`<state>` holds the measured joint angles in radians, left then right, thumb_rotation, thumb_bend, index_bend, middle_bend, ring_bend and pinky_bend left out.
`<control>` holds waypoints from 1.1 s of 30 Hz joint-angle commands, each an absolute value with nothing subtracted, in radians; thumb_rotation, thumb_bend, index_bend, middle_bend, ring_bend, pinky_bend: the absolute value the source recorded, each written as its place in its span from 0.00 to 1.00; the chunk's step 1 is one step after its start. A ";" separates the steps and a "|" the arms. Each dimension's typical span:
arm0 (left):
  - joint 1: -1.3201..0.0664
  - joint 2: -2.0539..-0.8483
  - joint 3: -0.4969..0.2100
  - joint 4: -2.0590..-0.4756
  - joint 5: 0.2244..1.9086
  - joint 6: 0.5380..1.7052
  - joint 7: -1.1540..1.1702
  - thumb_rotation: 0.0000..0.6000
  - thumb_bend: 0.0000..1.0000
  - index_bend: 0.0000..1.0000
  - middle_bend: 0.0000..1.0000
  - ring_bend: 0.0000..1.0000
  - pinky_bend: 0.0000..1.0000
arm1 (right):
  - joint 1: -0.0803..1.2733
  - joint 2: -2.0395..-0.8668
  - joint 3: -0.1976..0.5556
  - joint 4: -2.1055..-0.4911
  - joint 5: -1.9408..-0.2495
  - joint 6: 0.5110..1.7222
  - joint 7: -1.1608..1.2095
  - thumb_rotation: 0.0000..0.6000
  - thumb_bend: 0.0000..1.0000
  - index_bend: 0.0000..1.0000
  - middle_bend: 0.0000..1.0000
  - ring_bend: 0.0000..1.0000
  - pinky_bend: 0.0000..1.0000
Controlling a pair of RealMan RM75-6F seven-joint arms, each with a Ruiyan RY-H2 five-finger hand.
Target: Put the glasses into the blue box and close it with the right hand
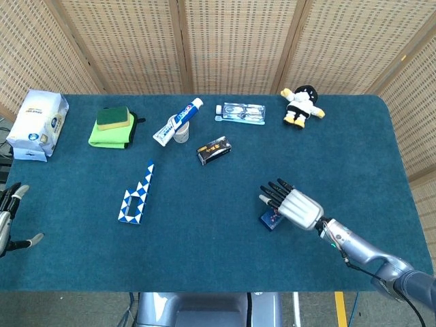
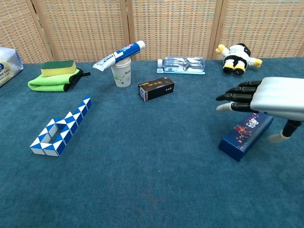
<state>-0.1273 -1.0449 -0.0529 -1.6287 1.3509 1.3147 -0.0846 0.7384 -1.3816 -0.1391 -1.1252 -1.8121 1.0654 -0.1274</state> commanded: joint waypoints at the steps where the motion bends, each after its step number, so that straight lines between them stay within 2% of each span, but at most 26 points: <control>1: -0.127 -1.045 -0.053 -1.628 1.351 1.316 -0.084 1.00 0.00 0.00 0.00 0.00 0.00 | 0.796 -1.320 -0.175 -1.176 -1.809 0.971 -0.041 1.00 0.01 0.00 0.00 0.00 0.11; 12: -0.129 -1.045 -0.056 -1.626 1.345 1.311 -0.097 1.00 0.00 0.00 0.00 0.00 0.00 | 0.831 -1.375 -0.165 -1.132 -1.810 0.907 -0.044 1.00 0.05 0.00 0.00 0.00 0.11; 15: -0.130 -1.043 -0.058 -1.623 1.342 1.306 -0.109 1.00 0.00 0.00 0.00 0.00 0.00 | 0.836 -1.398 -0.158 -1.106 -1.806 0.900 -0.042 1.00 0.10 0.00 0.01 0.00 0.11; 17: -0.131 -1.042 -0.059 -1.622 1.339 1.304 -0.111 1.00 0.00 0.00 0.00 0.00 0.00 | 0.832 -1.416 -0.154 -1.085 -1.806 0.915 -0.031 1.00 0.17 0.05 0.09 0.00 0.11; 20: -0.131 -1.042 -0.060 -1.621 1.336 1.304 -0.110 1.00 0.00 0.00 0.00 0.00 0.00 | 0.827 -1.442 -0.154 -1.049 -1.811 0.937 -0.008 1.00 0.31 0.19 0.28 0.00 0.11; 23: -0.132 -1.043 -0.060 -1.621 1.335 1.301 -0.109 1.00 0.00 0.00 0.00 0.00 0.00 | 0.819 -1.464 -0.156 -1.017 -1.814 0.963 0.025 1.00 0.45 0.30 0.40 0.02 0.12; 25: -0.132 -1.044 -0.060 -1.620 1.334 1.300 -0.109 1.00 0.00 0.00 0.00 0.00 0.00 | 0.815 -1.476 -0.158 -1.001 -1.818 0.982 0.047 1.00 0.50 0.35 0.45 0.06 0.13; 30: -0.132 -1.045 -0.060 -1.620 1.332 1.299 -0.106 1.00 0.00 0.00 0.00 0.00 0.00 | 0.807 -1.498 -0.163 -0.960 -1.829 1.016 0.069 1.00 0.54 0.39 0.49 0.10 0.16; 32: -0.132 -1.045 -0.060 -1.621 1.332 1.301 -0.105 1.00 0.00 0.00 0.00 0.00 0.00 | 0.805 -1.501 -0.165 -0.957 -1.827 1.018 0.080 1.00 0.54 0.39 0.46 0.10 0.16; 33: -0.132 -1.045 -0.060 -1.621 1.331 1.301 -0.105 1.00 0.00 0.00 0.00 0.00 0.00 | 0.805 -1.500 -0.166 -0.958 -1.826 1.017 0.083 1.00 0.53 0.39 0.41 0.10 0.16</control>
<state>-0.1316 -1.0446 -0.0603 -1.6212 1.3314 1.3010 -0.1051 0.8060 -1.4988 -0.1647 -0.9587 -1.8267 1.0166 0.0809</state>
